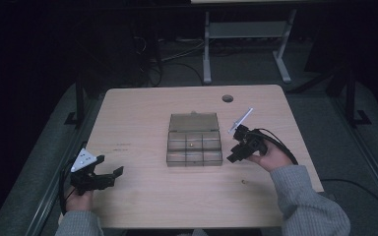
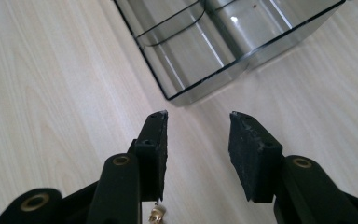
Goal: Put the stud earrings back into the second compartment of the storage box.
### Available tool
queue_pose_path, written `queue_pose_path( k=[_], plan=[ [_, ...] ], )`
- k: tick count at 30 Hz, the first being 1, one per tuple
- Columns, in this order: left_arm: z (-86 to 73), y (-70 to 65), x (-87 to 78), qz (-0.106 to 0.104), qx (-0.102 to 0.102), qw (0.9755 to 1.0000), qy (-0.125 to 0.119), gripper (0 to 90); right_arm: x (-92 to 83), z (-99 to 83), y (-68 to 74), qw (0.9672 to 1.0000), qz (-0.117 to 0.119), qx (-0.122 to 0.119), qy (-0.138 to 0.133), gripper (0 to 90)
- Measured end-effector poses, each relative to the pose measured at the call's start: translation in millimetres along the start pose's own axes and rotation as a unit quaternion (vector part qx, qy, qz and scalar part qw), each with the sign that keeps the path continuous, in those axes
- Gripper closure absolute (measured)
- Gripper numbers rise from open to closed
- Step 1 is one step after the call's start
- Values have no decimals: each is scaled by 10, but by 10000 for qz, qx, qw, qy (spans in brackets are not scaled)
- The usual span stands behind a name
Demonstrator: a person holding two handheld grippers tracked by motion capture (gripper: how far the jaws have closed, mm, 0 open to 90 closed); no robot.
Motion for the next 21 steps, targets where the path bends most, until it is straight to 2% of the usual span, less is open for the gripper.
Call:
queue_pose_path(
  k=[6, 21],
  plan=[
    [3, 0, 0, 0, 7, 10000, -6, 140, 6, -126, 64, 10000, 13, -22, -9, 572],
    [-3, 0, 5, 8, 40, 10000, 20, 140, 53, -540, 125, 9997, 69, 245, -15, 595]
  ],
)
Point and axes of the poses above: each handheld gripper's, and its own axes: x roughly forward along the jaws, z roughly out of its top, y roughly to its left, the point moved 10 cm from there along x, roughly forward along the jaws, and after that the axes turned 11 degrees about z, right-handed, at the moved point
